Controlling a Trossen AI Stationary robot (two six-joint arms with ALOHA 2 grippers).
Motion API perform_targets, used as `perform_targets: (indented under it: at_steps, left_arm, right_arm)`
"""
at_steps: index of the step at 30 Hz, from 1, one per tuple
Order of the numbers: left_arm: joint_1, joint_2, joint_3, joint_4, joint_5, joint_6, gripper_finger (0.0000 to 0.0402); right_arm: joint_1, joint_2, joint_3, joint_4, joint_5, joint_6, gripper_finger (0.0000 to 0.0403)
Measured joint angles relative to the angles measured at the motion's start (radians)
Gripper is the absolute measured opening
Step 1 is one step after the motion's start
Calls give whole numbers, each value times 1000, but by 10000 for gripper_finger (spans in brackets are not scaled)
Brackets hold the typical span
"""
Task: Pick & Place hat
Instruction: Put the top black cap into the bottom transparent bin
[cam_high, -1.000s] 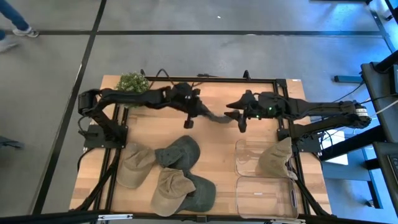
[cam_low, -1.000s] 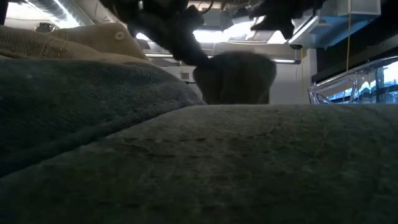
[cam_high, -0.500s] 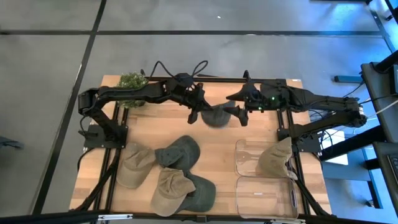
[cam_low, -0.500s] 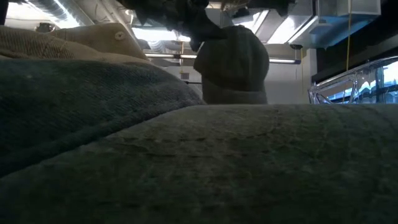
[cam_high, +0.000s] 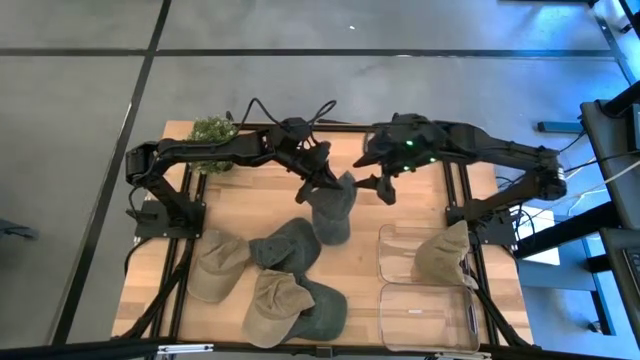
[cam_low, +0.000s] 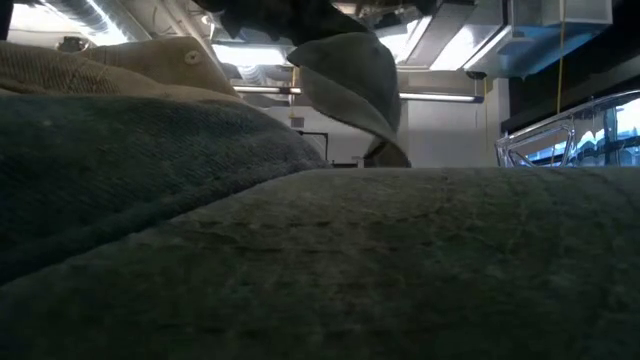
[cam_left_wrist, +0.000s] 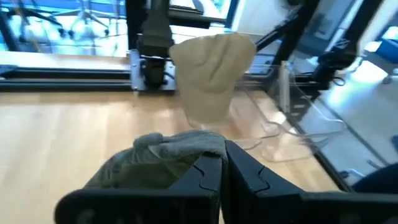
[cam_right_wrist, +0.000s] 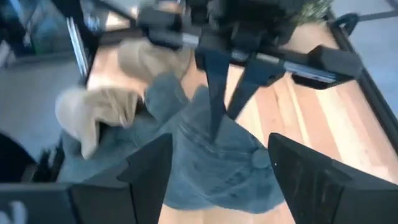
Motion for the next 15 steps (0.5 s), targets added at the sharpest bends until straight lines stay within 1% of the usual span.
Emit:
perform_targets:
  at_steps: [3, 6, 10, 12, 15]
  left_arm:
    - [0, 0, 0, 1, 95, -16, 3]
    - [0, 0, 0, 1, 194, -26, 4]
    - [0, 0, 0, 2, 302, -26, 3]
    - [0, 0, 0, 1, 327, -27, 3]
    - [0, 0, 0, 1, 332, -26, 4]
  right_arm:
    - [-10, 65, 58, -33, -49, -73, 254]
    - [-17, 122, 90, -40, -119, -120, 248]
    - [-37, 165, 98, -53, -139, -144, 244]
    - [-55, 179, 98, -72, -167, -145, 243]
    - [-81, 192, 98, -78, -300, -132, 243]
